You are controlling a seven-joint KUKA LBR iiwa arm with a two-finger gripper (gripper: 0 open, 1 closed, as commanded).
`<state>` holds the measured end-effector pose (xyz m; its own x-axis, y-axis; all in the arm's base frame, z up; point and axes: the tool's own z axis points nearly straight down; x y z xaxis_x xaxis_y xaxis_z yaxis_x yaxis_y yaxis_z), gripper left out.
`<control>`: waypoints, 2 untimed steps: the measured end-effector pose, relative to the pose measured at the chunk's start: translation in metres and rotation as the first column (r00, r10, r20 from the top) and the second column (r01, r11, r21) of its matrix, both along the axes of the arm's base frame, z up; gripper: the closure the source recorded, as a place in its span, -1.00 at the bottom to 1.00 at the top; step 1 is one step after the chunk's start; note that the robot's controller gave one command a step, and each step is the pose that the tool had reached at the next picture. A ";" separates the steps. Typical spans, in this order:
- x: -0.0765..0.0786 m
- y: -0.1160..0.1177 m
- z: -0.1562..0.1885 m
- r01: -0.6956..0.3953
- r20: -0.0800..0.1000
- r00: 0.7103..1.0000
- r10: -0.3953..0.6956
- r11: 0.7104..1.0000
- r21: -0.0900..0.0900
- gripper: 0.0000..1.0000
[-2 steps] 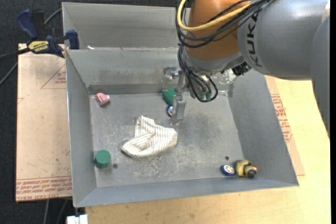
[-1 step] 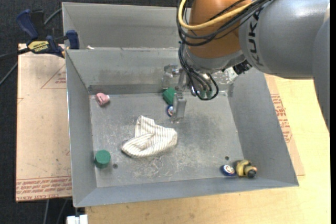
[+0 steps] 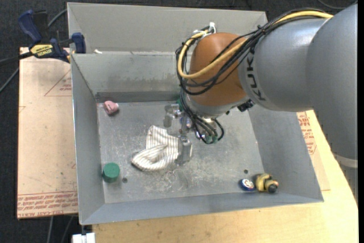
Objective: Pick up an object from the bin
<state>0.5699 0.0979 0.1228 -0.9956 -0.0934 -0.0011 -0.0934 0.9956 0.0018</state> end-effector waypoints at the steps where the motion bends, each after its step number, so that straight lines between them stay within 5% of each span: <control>1: -0.013 0.005 -0.054 -0.184 0.003 0.983 0.184 0.983 0.001 -1.00; 2: -0.025 0.009 -0.052 -0.413 0.006 0.911 0.413 0.911 0.001 1.00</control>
Offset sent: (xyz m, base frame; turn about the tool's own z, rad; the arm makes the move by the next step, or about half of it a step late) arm -0.0260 0.0075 -0.0528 -0.4292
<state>0.5453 0.1065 0.0711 -0.8680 -0.4964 -0.0068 -0.4965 0.8681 0.0020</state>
